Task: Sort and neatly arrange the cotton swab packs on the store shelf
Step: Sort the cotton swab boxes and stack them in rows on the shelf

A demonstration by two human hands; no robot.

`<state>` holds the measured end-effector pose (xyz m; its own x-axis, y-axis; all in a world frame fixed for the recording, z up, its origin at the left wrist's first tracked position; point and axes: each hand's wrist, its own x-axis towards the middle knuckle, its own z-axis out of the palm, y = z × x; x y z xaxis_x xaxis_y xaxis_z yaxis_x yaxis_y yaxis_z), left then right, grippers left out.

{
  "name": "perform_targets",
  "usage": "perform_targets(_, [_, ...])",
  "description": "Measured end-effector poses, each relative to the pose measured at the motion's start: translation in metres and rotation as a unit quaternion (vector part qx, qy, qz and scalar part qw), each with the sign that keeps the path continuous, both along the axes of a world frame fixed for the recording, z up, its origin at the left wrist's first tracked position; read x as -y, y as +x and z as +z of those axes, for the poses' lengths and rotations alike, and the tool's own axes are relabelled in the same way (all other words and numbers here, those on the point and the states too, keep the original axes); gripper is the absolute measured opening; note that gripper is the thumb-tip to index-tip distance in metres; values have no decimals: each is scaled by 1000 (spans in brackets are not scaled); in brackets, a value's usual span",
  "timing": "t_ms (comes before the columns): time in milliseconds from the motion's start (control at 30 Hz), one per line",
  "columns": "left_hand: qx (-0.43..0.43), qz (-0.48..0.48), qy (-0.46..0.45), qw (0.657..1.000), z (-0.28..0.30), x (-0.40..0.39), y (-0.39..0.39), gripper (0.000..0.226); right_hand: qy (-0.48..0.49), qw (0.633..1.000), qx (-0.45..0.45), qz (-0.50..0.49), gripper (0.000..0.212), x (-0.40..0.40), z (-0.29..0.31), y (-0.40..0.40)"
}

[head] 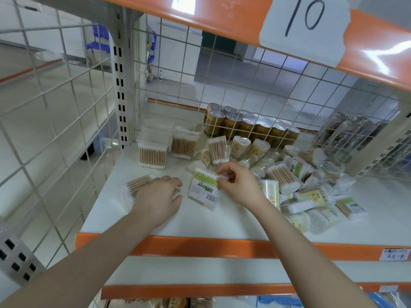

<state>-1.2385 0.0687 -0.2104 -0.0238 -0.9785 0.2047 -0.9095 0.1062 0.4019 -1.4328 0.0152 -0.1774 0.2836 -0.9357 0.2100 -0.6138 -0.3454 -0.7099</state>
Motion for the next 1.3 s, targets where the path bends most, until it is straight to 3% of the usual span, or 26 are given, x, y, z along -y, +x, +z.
perform_targets(200, [26, 3, -24, 999, 1, 1, 5, 33, -92, 991, -84, -44, 19, -2, -12, -9])
perform_targets(400, [63, -12, -31, 997, 0, 2, 7, 31, -118, 986, -84, -81, 24, -7, -24, -14])
perform_targets(667, [68, -19, -28, 997, 2, 4, 4, 31, -87, 987, -132, -7, 42, -11, -25, -15])
perform_targets(800, [67, -14, -23, 997, 3, 5, 5, 31, -135, 969, -202, 42, 53, -7, -25, -20])
perform_targets(967, [66, -6, -25, 998, 4, 8, 14, 30, -257, 913, -303, 91, 34, 1, -15, -21])
perform_targets(1033, [59, 5, -36, 998, 5, 8, 18, 29, -264, 899, -327, 122, 38, 4, -9, -19])
perform_targets(1133, [55, 22, -37, 998, 7, 9, 23, 30, -253, 891, -343, 159, 44, 9, -2, -16])
perform_targets(1300, [74, 32, -41, 996, 10, 12, 29, 33, -217, 901, -336, 167, 31, 17, 5, -11])
